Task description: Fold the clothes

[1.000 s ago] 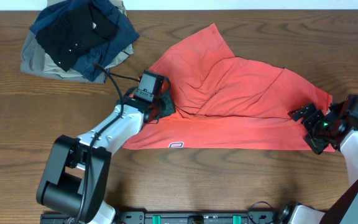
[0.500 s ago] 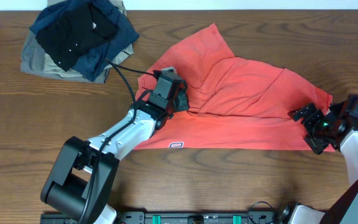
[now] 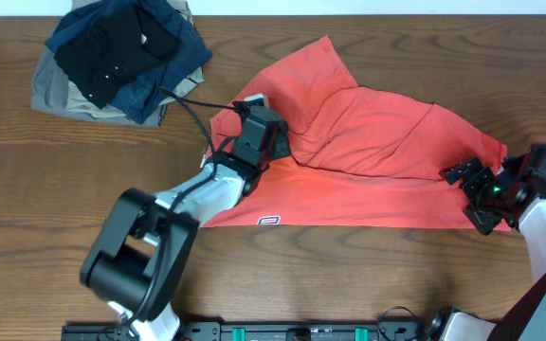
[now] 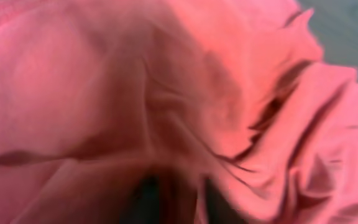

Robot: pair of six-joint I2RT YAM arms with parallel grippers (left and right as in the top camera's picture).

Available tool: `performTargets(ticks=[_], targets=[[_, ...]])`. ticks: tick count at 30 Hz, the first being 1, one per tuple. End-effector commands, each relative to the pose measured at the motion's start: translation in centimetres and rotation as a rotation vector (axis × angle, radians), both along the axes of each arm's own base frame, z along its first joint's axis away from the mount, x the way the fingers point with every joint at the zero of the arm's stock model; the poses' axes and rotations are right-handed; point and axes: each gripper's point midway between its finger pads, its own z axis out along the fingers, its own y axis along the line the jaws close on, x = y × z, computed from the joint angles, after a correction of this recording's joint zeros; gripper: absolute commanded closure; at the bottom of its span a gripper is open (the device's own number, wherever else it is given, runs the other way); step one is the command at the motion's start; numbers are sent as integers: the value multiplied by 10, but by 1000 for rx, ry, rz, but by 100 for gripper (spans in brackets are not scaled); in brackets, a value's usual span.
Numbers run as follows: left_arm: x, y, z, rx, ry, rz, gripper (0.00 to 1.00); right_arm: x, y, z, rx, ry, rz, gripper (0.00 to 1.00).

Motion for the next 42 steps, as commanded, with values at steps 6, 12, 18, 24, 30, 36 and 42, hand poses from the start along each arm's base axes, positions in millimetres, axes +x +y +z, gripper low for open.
performTargets(ticks=[6, 12, 18, 24, 30, 36, 42], targets=[[7, 7, 10, 15, -27, -11, 7, 4, 2, 6, -4, -15, 2, 1], [-5, 20, 69, -13, -71, -21, 1, 4, 2, 6, -4, -15, 2, 1], [-35, 58, 97, 63, -24, -17, 2, 4, 2, 6, -4, -15, 2, 1], [-51, 108, 60, 135, 160, 57, 2, 4, 2, 6, -4, -15, 2, 1], [-47, 125, 21, 60, 274, -35, 2, 4, 2, 6, -4, -15, 2, 1], [-42, 131, -8, -33, 323, -109, 2, 4, 2, 6, -4, -15, 2, 1], [-40, 121, -13, -69, 309, -174, 2, 4, 2, 6, -4, -15, 2, 1]])
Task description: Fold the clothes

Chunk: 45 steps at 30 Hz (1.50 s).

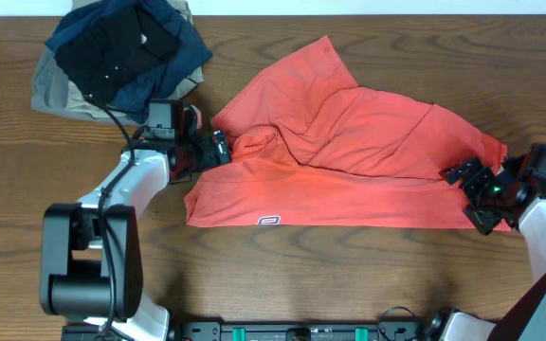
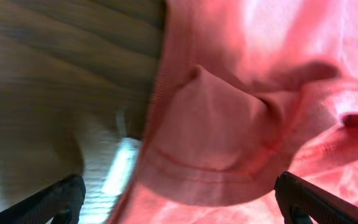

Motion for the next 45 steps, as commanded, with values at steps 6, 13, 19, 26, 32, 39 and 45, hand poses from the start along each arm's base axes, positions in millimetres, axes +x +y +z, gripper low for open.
performTargets(ticks=[6, 13, 19, 26, 32, 39, 45], targets=[[1, -12, 5, -51, -29, -74, 16, 4, 2, 6, -4, -16, 2, 1], [4, -12, 6, -52, -41, -74, 59, 4, 2, 6, -4, -16, 2, 1], [10, -12, 10, -54, -71, -74, 87, 4, 2, 6, -3, -16, 2, 1], [36, -14, 26, -129, -141, 52, 94, 4, 2, 6, -4, -15, 2, 1], [65, -16, 50, -206, -252, 143, 94, 4, 2, 6, -4, -15, 2, 1], [84, -9, 50, -228, -297, 239, 93, 4, 2, 6, -4, -16, 2, 1], [82, -8, 33, -220, -260, 243, 4, 4, 2, 6, -4, -16, 2, 1]])
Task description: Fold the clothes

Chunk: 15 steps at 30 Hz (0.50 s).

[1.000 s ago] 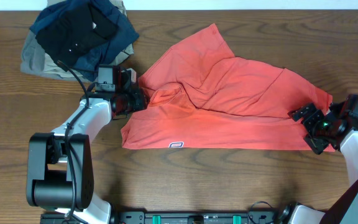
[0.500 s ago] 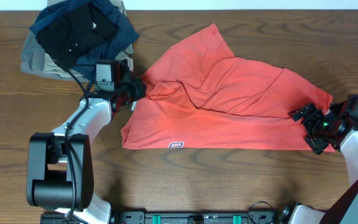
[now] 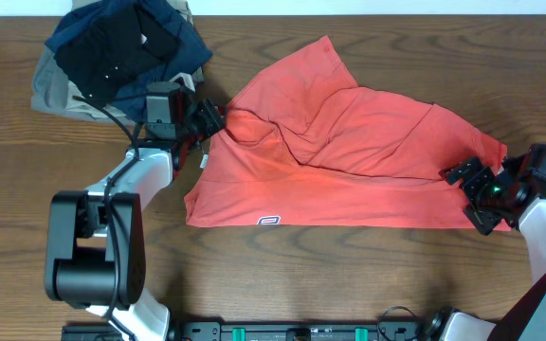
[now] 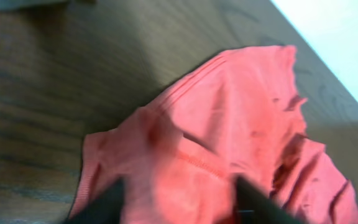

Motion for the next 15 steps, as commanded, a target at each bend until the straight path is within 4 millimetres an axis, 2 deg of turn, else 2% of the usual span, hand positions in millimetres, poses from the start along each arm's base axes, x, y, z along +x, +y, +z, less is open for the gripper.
performTargets(ticks=[1, 5, 9, 10, 12, 15], targets=[[2, 4, -7, -1, 20, 27, 2, 4, 2, 6, -4, -16, 2, 1], [1, 0, 4, -20, -1, 4, 2, 4, 2, 6, -4, -15, 2, 1], [-5, -16, 41, -74, -73, -91, 2, 4, 2, 6, -3, -16, 2, 1], [-11, -20, 54, -91, -86, -115, 2, 4, 2, 6, -4, -15, 2, 1], [-21, -22, 69, -97, -87, -134, 2, 4, 2, 6, -4, -15, 2, 1], [-50, -22, 87, -41, -75, -195, 2, 4, 2, 6, -4, -15, 2, 1]])
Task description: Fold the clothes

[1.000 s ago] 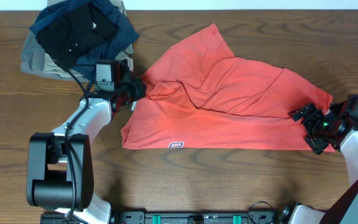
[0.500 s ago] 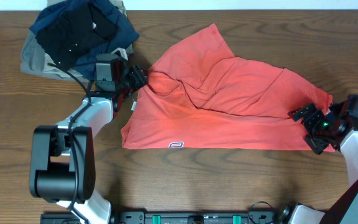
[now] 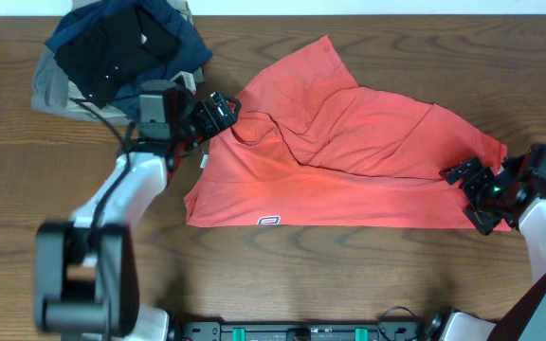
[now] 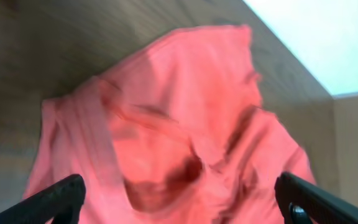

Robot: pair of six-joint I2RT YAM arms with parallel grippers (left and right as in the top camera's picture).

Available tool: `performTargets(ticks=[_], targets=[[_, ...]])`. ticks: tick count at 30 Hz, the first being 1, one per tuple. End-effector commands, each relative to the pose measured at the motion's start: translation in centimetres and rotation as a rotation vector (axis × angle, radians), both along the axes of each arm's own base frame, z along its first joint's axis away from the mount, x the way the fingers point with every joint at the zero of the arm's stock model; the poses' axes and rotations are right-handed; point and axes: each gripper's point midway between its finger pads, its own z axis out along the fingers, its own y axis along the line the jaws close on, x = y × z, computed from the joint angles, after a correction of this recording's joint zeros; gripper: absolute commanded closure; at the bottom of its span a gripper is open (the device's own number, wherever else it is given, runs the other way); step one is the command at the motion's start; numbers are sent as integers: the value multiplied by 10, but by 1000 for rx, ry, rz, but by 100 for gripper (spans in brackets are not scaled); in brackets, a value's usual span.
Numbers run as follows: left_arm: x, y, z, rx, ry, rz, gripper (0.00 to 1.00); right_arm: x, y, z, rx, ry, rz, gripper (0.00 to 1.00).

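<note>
A coral red shirt [image 3: 349, 161] lies spread and creased across the table, with a small logo on its front hem. My left gripper [image 3: 220, 111] hovers at the shirt's upper left edge; in the left wrist view my left gripper [image 4: 179, 202] is open wide, the rumpled shirt [image 4: 185, 124] below it and nothing between the fingers. My right gripper [image 3: 472, 196] sits at the shirt's right corner; whether it grips the cloth cannot be made out.
A pile of dark blue, black and khaki clothes [image 3: 112, 57] lies at the back left, just behind my left arm. Bare wooden table [image 3: 349, 275] runs along the front of the shirt.
My left gripper has shifted slightly right onto the shirt's upper left edge, and its fingers stand wider apart. The shirt and the right arm look unchanged.
My left gripper was first down in the bunched left part of the shirt. Then it stood open at the left edge, with that side drawn out flatter towards the left. Later it was at the upper left edge, where it now hovers open.
</note>
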Motion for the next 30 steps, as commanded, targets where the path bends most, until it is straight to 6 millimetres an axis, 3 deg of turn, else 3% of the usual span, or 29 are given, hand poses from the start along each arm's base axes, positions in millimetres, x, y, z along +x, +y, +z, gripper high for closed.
performTargets(ticks=[1, 7, 12, 15, 19, 22, 30], targets=[[-26, -5, 37, 50, -81, -120, 2, 4, 2, 6, -4, -15, 2, 1], [-96, 11, 23, 183, 118, -175, 2, 4, 2, 6, -4, -15, 2, 1], [-130, 24, -2, 241, 306, -154, 2, 4, 2, 6, -4, -15, 2, 1], [-141, 31, -12, 272, 362, -142, 2, 5, 5, 8, 20, -24, 4, 1], [-155, 33, -20, 281, 422, -146, 2, 5, 31, 18, 182, -47, 17, 1], [-165, 34, -23, 281, 466, -152, 2, -1, 35, 17, 205, -19, 16, 1], [-161, 32, -17, 291, 439, -174, 2, -8, 40, 16, 230, 8, 23, 1]])
